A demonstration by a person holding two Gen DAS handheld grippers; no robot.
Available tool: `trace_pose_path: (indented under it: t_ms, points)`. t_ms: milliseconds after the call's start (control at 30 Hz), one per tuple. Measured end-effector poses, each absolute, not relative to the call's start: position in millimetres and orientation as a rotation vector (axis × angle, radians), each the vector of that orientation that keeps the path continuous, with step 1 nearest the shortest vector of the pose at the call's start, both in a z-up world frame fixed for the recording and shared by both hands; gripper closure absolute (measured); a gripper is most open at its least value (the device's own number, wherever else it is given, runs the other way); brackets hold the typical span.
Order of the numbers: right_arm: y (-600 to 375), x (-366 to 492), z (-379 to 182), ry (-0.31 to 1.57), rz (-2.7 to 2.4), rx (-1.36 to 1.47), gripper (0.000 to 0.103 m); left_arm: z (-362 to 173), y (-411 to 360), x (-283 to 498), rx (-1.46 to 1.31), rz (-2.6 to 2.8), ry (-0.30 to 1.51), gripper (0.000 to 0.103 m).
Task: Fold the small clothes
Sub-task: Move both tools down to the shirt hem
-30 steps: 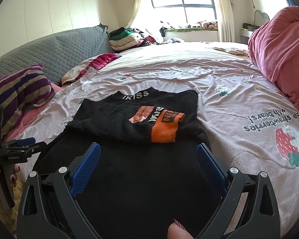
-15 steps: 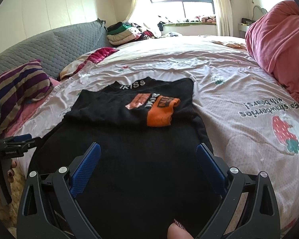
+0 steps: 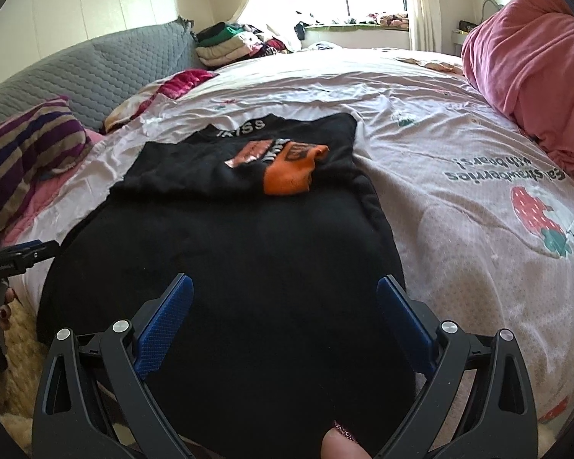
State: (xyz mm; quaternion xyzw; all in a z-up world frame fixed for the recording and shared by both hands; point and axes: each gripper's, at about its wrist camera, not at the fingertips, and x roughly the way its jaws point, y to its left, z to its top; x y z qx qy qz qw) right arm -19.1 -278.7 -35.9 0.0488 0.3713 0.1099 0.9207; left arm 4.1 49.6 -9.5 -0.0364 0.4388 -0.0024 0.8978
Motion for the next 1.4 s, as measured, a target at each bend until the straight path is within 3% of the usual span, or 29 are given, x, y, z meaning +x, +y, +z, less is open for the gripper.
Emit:
trace_pose_path:
  t_ms: [667, 800, 1033, 1400]
  points:
    - [-291.8, -39.1, -43.3, 0.801, 0.195, 0.076, 0.007, -19.8, 80.0, -21.0, -0.109, 0.014, 0.943, 0.01]
    - [-294.4, -43.7, -44.5, 0.808, 0.186, 0.076, 0.007, -20.4, 85.5, -29.6, -0.109, 0.013, 0.949, 0.021]
    - [-297.5, -49.1, -44.8, 0.811, 0.178, 0.08, 0.007, -26.7, 91.3, -44.8, -0.168, -0.06, 0.993, 0.067]
    - [-300.8, -57.9, -50.5, 0.834, 0.173, 0.072, 0.007, -45.7, 88.0, -56.6, -0.171, -0.088, 1.066, 0.073]
